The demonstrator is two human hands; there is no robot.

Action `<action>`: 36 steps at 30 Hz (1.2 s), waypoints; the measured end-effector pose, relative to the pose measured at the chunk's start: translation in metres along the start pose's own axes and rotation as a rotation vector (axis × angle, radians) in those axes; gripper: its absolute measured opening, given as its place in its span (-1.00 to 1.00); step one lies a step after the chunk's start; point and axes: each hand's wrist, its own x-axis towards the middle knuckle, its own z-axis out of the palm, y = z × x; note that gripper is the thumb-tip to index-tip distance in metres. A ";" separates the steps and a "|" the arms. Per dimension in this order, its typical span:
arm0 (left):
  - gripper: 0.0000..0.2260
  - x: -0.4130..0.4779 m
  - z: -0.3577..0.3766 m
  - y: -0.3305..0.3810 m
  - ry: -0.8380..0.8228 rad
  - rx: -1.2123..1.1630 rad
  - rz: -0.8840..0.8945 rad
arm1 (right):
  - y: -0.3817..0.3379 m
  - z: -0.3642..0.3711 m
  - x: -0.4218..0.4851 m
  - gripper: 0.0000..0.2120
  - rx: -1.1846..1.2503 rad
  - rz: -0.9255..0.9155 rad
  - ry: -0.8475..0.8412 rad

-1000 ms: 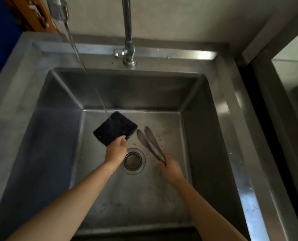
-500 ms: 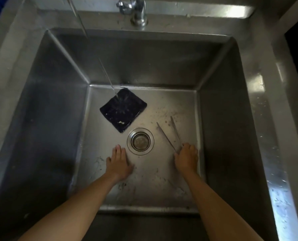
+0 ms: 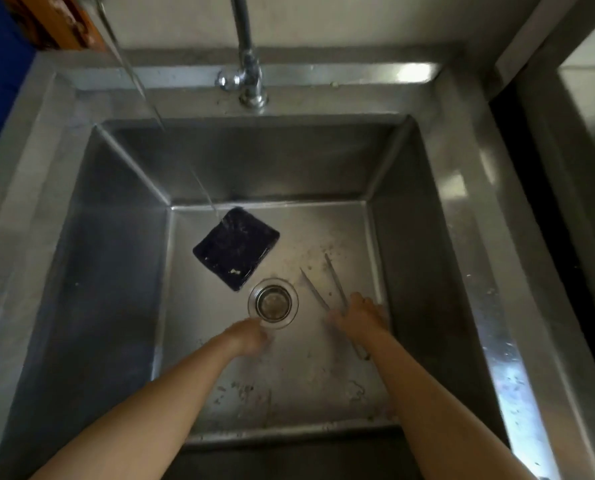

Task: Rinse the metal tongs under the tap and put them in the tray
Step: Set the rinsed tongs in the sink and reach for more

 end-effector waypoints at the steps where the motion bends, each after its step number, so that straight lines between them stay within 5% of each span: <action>1: -0.61 -0.006 -0.011 0.008 -0.014 0.037 0.021 | -0.002 -0.012 -0.007 -0.26 -0.010 -0.010 -0.054; 5: -0.64 -0.042 -0.058 0.047 0.036 0.135 0.093 | -0.014 -0.065 -0.043 -0.22 -0.004 -0.074 -0.119; 11: -0.42 -0.106 -0.130 0.108 0.186 0.158 0.213 | -0.017 -0.146 -0.125 -0.27 0.136 -0.138 -0.051; 17: -0.43 -0.177 -0.154 0.199 0.208 0.292 0.433 | 0.016 -0.207 -0.207 -0.36 0.317 -0.187 0.048; 28: -0.42 -0.267 -0.080 0.368 0.217 0.305 0.688 | 0.176 -0.263 -0.294 -0.54 0.314 0.013 0.346; 36: -0.42 -0.269 0.002 0.450 0.267 0.378 0.791 | 0.296 -0.253 -0.324 -0.44 0.254 0.297 0.630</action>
